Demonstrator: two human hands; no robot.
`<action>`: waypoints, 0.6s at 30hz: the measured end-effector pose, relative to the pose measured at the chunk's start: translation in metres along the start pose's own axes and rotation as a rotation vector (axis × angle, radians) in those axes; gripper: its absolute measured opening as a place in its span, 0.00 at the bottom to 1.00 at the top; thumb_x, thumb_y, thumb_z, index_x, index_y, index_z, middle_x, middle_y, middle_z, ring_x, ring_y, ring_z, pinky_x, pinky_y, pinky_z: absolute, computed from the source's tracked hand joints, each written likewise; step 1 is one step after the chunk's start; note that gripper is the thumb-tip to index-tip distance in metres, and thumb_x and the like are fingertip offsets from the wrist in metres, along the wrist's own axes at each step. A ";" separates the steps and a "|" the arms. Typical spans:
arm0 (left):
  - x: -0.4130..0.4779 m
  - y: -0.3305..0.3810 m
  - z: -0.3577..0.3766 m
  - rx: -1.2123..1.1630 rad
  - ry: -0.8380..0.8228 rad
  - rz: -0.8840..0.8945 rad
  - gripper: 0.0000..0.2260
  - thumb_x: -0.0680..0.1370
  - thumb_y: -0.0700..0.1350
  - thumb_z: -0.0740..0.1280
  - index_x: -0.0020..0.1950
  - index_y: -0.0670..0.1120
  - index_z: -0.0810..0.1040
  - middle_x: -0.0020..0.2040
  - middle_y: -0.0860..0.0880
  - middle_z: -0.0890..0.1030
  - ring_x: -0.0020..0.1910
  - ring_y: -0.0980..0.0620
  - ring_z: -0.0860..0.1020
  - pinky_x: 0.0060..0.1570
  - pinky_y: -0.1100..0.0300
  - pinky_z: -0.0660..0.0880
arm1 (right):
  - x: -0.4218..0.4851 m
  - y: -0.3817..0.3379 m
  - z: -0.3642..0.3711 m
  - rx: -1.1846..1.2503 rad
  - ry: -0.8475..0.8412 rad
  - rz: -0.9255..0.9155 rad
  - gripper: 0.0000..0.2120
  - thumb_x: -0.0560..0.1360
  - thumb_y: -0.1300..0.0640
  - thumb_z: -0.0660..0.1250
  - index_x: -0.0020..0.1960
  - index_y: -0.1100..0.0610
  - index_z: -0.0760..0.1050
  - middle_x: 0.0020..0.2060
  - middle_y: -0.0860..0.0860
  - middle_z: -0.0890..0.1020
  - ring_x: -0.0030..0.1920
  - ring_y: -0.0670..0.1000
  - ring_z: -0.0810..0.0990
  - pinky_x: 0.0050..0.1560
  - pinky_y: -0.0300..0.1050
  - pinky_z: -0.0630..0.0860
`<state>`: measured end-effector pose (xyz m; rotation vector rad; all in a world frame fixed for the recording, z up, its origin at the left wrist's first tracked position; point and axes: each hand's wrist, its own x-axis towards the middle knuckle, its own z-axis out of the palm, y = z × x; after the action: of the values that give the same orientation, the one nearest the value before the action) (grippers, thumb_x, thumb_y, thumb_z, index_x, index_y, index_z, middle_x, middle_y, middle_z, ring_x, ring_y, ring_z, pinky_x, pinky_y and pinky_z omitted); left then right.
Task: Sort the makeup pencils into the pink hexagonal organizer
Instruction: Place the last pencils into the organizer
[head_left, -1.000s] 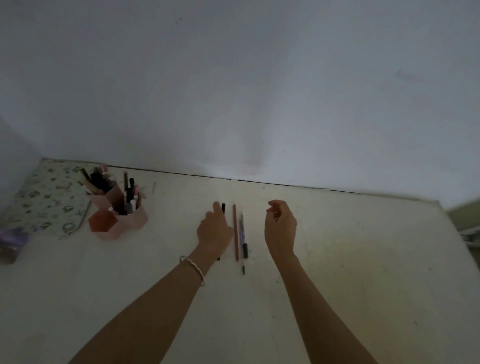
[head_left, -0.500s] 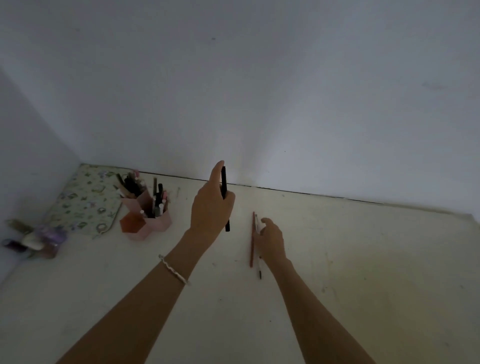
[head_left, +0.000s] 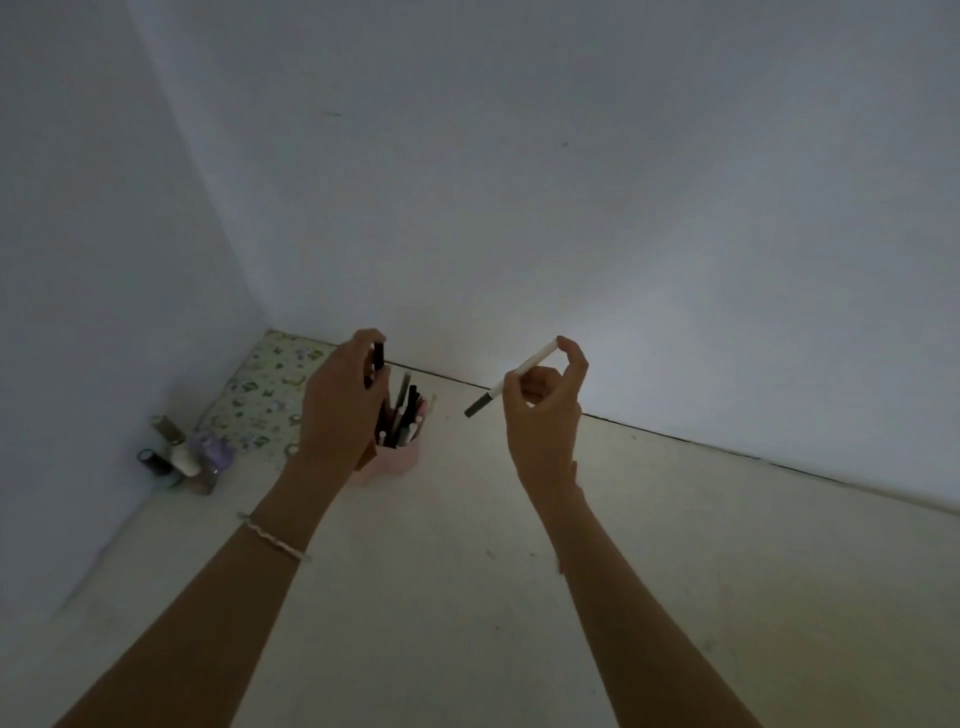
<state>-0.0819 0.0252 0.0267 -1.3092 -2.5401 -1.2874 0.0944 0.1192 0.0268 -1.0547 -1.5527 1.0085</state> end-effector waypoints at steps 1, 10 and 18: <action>-0.003 -0.006 0.002 0.070 -0.050 0.037 0.09 0.77 0.41 0.68 0.57 0.46 0.77 0.49 0.47 0.80 0.50 0.46 0.79 0.50 0.56 0.73 | -0.003 -0.002 0.007 0.006 -0.007 -0.023 0.26 0.75 0.59 0.68 0.67 0.48 0.60 0.39 0.48 0.83 0.40 0.44 0.83 0.42 0.33 0.78; 0.004 -0.016 -0.018 0.178 0.198 0.165 0.08 0.79 0.39 0.62 0.49 0.41 0.82 0.49 0.44 0.83 0.51 0.43 0.77 0.58 0.54 0.68 | -0.036 -0.005 0.067 -0.193 -0.283 -0.222 0.18 0.77 0.57 0.66 0.62 0.45 0.63 0.44 0.48 0.82 0.44 0.49 0.80 0.48 0.46 0.78; 0.003 0.021 -0.009 0.012 0.136 0.115 0.09 0.81 0.40 0.61 0.54 0.42 0.81 0.52 0.47 0.82 0.54 0.47 0.76 0.55 0.64 0.68 | -0.045 0.014 0.052 -0.447 -0.200 -0.509 0.11 0.74 0.59 0.63 0.53 0.58 0.81 0.56 0.55 0.79 0.54 0.53 0.77 0.57 0.43 0.70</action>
<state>-0.0726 0.0277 0.0475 -1.2962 -2.3429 -1.2901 0.0529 0.0744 -0.0078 -0.7917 -2.1352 0.4314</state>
